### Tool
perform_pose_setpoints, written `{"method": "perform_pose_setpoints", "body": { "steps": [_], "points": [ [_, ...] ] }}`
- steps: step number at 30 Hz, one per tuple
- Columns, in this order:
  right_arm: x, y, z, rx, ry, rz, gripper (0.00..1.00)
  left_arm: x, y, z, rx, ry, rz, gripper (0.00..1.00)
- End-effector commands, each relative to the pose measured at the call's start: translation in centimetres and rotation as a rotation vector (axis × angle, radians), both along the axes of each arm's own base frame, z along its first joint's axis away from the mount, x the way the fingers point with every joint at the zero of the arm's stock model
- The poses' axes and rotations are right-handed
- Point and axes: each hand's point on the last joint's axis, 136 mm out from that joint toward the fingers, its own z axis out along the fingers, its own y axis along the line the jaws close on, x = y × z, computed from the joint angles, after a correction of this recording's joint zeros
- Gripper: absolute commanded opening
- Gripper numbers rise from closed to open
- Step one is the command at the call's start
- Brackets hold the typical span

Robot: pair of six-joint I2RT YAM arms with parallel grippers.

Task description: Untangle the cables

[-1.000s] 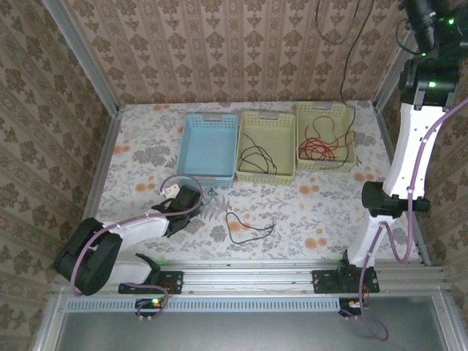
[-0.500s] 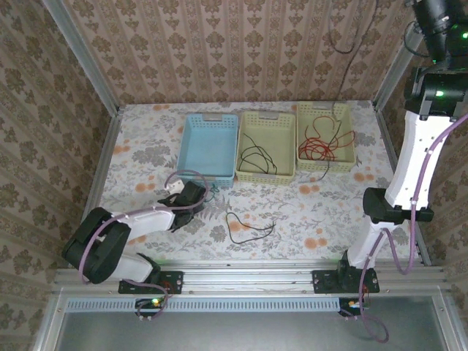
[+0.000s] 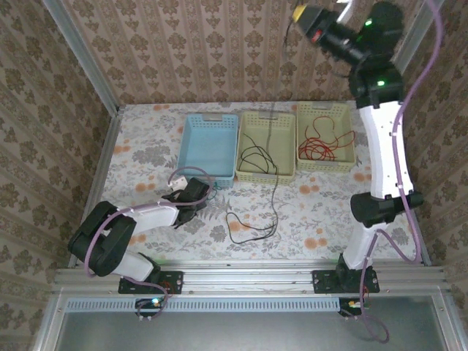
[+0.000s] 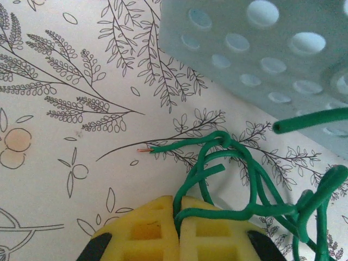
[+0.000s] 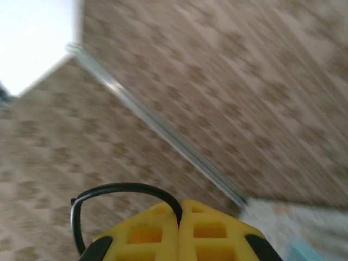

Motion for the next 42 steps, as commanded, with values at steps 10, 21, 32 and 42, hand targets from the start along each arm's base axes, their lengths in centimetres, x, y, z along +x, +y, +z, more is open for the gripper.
{"method": "perform_pose_setpoints", "body": {
  "steps": [10, 21, 32, 42],
  "points": [
    [2.9, -4.6, -23.4, -0.314, 0.365, -0.317, 0.0, -2.0, -1.2, -1.7, -0.021, 0.091, -0.066, 0.0],
    [0.4, -4.6, -35.2, -0.508, 0.575, -0.389, 0.0, -1.7, -1.5, -1.5, -0.007, 0.094, -0.073, 0.0],
    [0.5, 1.6, -36.1, -0.439, 0.572, -0.038, 0.63, -1.6, -1.6, -1.4, 0.001, 0.092, -0.081, 0.0],
    [-8.3, -0.6, -34.1, -0.573, 0.573, -0.075, 0.95, -1.4, -1.6, -1.6, 0.005, 0.088, -0.087, 0.0]
  ]
}}
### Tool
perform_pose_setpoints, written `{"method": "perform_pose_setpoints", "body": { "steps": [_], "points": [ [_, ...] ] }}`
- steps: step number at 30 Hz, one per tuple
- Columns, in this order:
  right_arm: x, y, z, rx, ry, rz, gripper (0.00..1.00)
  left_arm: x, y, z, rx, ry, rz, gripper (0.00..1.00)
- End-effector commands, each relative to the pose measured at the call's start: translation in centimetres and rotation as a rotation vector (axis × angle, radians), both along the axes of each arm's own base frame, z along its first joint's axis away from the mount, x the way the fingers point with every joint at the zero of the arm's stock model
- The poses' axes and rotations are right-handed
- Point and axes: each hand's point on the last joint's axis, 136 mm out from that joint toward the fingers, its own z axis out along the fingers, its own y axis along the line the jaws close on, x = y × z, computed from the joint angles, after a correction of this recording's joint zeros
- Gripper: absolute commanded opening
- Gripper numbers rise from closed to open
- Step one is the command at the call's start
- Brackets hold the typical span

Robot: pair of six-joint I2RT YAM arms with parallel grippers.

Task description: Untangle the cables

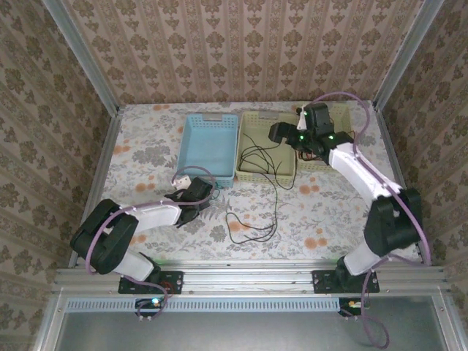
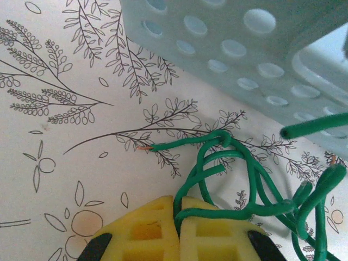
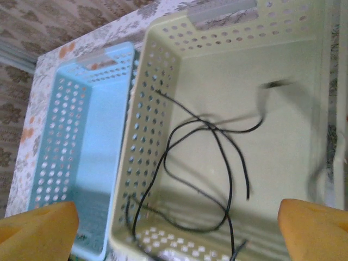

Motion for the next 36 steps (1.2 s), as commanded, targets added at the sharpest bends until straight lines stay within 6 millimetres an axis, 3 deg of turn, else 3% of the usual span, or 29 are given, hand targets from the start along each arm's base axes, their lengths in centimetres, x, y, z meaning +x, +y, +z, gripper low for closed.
{"method": "perform_pose_setpoints", "body": {
  "steps": [1, 6, 11, 21, 33, 36],
  "points": [
    [-4.6, 0.1, -0.6, -0.066, 0.062, 0.065, 0.95, -1.4, -0.4, -1.6, 0.017, 0.084, -0.059, 0.0],
    [-10.4, 2.9, -4.3, -0.079, 0.213, 0.253, 0.88, -1.2, -0.5, -2.0, 0.022, 0.095, -0.072, 0.0],
    [-12.7, 3.2, -7.9, -0.158, 0.297, 0.294, 0.8, -1.1, -0.5, -2.1, 0.022, 0.104, -0.076, 0.0],
    [-11.2, 2.2, -12.5, -0.282, 0.347, 0.259, 0.75, -1.3, 0.0, -1.9, 0.031, 0.111, -0.066, 0.0],
    [-10.5, 4.3, -15.4, -0.315, 0.354, 0.302, 0.68, -1.5, 0.1, -1.6, 0.023, 0.111, -0.05, 0.0],
    [-10.4, 4.3, -15.9, -0.345, 0.36, 0.306, 0.59, -1.6, 0.2, -1.6, 0.026, 0.118, -0.048, 0.0]
  ]
}}
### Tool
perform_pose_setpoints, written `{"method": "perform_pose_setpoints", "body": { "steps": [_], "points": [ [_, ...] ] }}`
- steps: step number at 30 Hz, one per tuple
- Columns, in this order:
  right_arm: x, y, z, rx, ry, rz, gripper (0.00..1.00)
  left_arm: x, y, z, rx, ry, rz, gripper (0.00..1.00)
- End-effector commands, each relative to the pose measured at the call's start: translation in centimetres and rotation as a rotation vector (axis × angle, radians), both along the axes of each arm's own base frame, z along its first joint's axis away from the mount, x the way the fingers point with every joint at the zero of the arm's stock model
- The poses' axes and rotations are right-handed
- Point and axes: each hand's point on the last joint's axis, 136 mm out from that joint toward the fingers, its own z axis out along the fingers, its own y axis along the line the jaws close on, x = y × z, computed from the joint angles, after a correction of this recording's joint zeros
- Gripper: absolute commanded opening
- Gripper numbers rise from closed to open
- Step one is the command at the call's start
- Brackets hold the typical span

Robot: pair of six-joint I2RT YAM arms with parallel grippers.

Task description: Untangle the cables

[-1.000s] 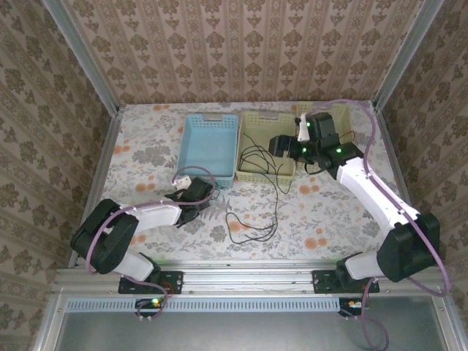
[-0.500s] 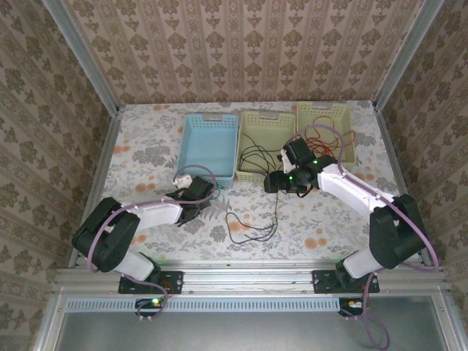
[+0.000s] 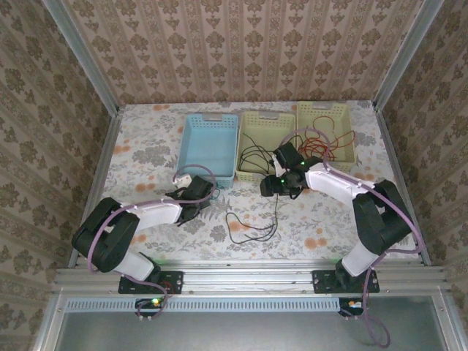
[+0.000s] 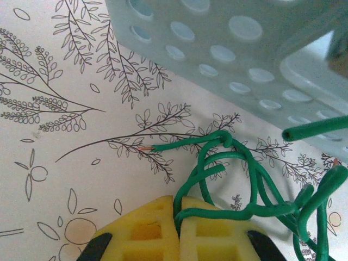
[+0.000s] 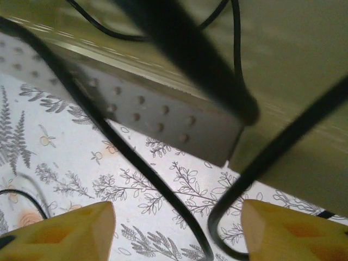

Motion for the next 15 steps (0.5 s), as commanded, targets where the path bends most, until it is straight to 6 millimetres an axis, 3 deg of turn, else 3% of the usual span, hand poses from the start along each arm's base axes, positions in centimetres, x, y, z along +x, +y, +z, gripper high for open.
{"method": "perform_pose_setpoints", "body": {
  "steps": [1, 6, 9, 11, 15],
  "points": [
    [0.7, -0.1, -0.5, -0.048, -0.021, 0.006, 0.56, -1.9, 0.4, -1.6, 0.018, 0.107, -0.027, 0.0],
    [0.7, -0.6, -0.4, -0.065, -0.036, -0.01, 0.32, -2.0, 0.5, -1.7, 0.024, 0.114, -0.028, 0.0],
    [0.5, -0.7, 0.5, -0.05, -0.057, -0.012, 0.1, -2.0, 0.5, -1.7, 0.025, 0.115, -0.027, 0.0],
    [0.2, -0.9, 1.5, -0.043, -0.078, -0.014, 0.02, -2.0, 0.4, -1.7, 0.024, 0.115, -0.029, 0.0],
    [-0.5, -2.3, 4.6, -0.066, -0.131, -0.034, 0.0, -1.9, 0.3, -1.7, 0.023, 0.113, -0.037, 0.0]
  ]
}}
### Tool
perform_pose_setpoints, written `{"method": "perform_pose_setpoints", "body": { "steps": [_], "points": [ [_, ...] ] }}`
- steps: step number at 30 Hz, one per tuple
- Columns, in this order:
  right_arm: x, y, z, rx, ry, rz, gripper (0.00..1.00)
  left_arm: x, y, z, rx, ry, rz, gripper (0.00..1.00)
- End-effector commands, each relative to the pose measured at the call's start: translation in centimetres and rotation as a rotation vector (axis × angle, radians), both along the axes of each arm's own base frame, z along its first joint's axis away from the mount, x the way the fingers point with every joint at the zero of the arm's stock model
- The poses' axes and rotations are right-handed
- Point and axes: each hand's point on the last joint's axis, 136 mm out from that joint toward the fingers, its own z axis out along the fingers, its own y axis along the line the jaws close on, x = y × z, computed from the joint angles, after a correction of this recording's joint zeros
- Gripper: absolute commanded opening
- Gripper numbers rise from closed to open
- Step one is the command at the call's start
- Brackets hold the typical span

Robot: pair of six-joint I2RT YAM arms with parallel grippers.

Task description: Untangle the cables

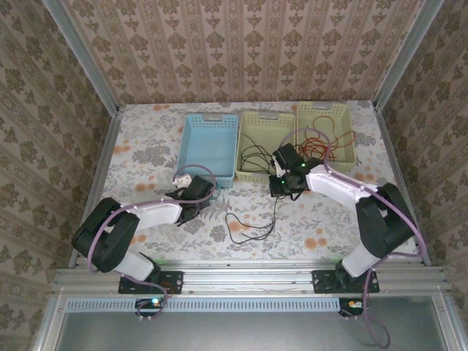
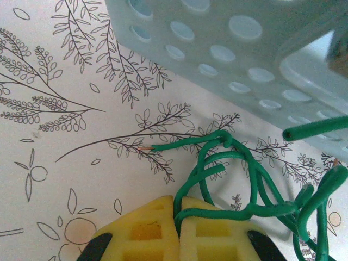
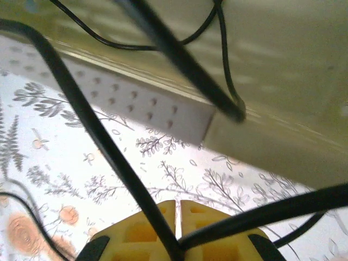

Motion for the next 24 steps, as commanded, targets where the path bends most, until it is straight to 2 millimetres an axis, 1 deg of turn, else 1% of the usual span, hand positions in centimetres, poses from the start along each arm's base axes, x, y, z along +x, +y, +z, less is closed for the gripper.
{"method": "perform_pose_setpoints", "body": {
  "steps": [1, 4, 5, 8, 10, 13, 16, 17, 20, 21, 22, 24],
  "points": [
    [-0.7, -1.5, 3.4, -0.04, -0.07, -0.017, 0.0, -1.8, 0.2, -1.7, 0.024, 0.111, -0.037, 0.0],
    [-0.7, -2.9, 6.3, -0.083, -0.136, -0.037, 0.0, -1.6, 0.1, -1.7, 0.022, 0.109, -0.039, 0.0],
    [-0.6, -3.2, 7.7, -0.087, -0.17, -0.039, 0.0, -1.5, 0.1, -1.7, 0.022, 0.109, -0.038, 0.0],
    [0.1, -3.2, 10.6, -0.077, -0.233, -0.031, 0.0, -1.5, -0.1, -1.9, 0.016, 0.113, -0.042, 0.0],
    [0.9, -2.8, 12.5, -0.064, -0.277, -0.029, 0.0, -1.5, -0.2, -2.0, 0.011, 0.116, -0.042, 0.0],
    [2.8, -2.3, 15.6, -0.027, -0.357, -0.04, 0.0, -1.7, -0.1, -2.1, 0.009, 0.117, -0.035, 0.0],
    [5.0, -2.3, 18.4, 0.013, -0.432, -0.075, 0.0, -1.8, 0.1, -2.1, 0.007, 0.113, -0.03, 0.0],
    [6.0, -2.3, 18.7, 0.023, -0.445, -0.089, 0.0, -1.9, 0.2, -2.0, 0.008, 0.113, -0.032, 0.0],
    [8.5, -2.7, 20.7, 0.055, -0.515, -0.13, 0.0, -2.0, 0.3, -1.9, 0.014, 0.113, -0.03, 0.0],
    [9.2, -2.9, 21.0, 0.073, -0.523, -0.136, 0.0, -2.0, 0.4, -1.9, 0.014, 0.112, -0.029, 0.0],
    [10.3, -2.7, 21.8, 0.122, -0.549, -0.144, 0.0, -2.0, 0.4, -1.8, 0.012, 0.111, -0.029, 0.0],
    [11.9, -2.3, 22.7, 0.233, -0.545, -0.144, 0.0, -2.1, 0.4, -1.8, 0.015, 0.112, -0.029, 0.0]
  ]
}}
